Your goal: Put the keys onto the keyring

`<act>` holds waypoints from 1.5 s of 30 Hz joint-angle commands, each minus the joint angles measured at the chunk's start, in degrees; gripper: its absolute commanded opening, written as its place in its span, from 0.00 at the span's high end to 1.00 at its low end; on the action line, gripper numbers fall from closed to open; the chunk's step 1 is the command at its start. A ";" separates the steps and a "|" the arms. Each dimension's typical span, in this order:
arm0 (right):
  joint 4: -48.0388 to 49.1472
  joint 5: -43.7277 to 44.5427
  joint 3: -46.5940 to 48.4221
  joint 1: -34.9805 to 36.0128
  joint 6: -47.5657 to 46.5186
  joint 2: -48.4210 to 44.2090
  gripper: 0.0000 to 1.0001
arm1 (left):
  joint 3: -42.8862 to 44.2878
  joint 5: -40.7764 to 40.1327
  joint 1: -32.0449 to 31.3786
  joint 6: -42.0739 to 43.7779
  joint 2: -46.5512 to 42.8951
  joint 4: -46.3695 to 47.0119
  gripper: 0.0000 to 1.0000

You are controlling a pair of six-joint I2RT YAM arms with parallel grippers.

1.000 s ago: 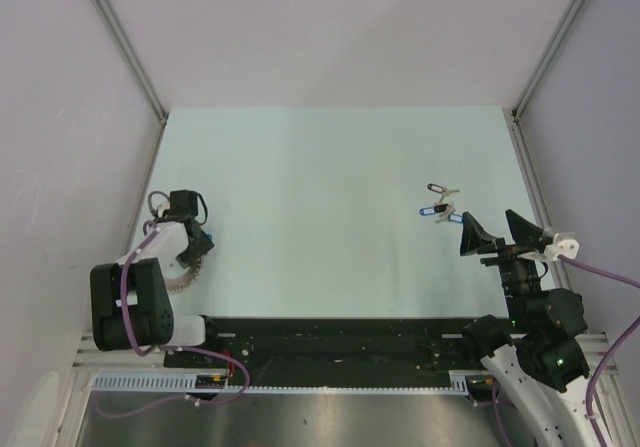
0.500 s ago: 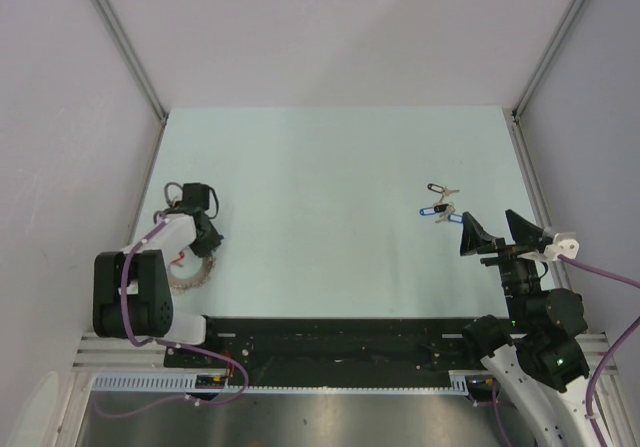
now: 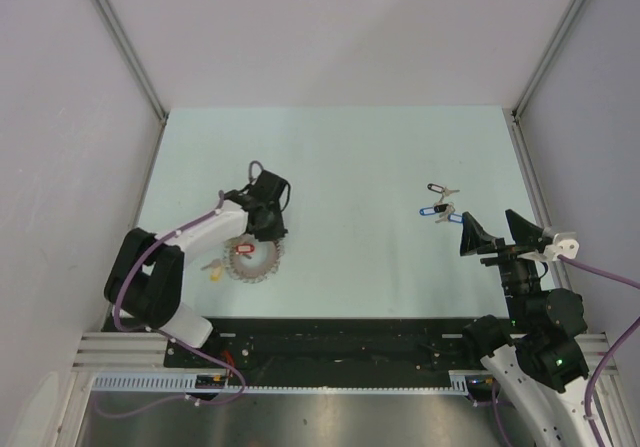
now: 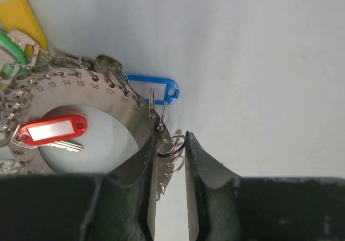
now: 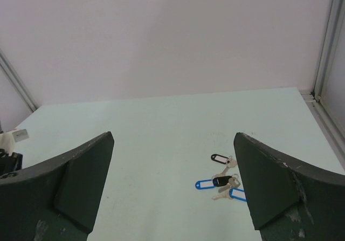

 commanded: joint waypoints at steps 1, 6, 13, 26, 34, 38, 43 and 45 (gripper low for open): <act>0.87 -2.37 0.11 -0.99 -0.06 -0.42 0.00 | 5.30 1.00 -7.32 -3.52 2.73 0.67 0.87; 0.60 -3.52 0.11 -1.70 -0.23 -0.42 0.00 | 9.43 -0.94 -12.25 -3.52 7.65 1.64 0.79; 0.51 -4.84 -0.15 -2.22 -0.85 0.37 0.00 | 9.61 -0.06 -12.70 -0.37 8.36 3.84 0.61; 0.95 -8.00 -0.15 -4.95 -1.29 4.33 0.00 | 10.31 5.47 -12.70 22.48 -1.04 2.35 0.41; 0.34 -7.65 0.20 -7.67 -1.20 7.40 0.00 | 8.39 8.29 -13.84 35.67 -1.66 0.50 0.34; 0.07 -7.21 0.20 -8.55 -1.38 7.93 0.00 | 6.71 8.03 -18.04 38.22 -0.52 0.68 0.39; -0.01 -7.47 0.11 -8.90 -1.29 8.55 0.00 | 6.27 7.59 -21.40 41.30 1.50 -0.20 0.43; -0.01 -7.47 0.20 -8.82 -1.29 8.64 0.00 | 6.62 5.93 -21.40 41.22 2.55 -0.55 0.44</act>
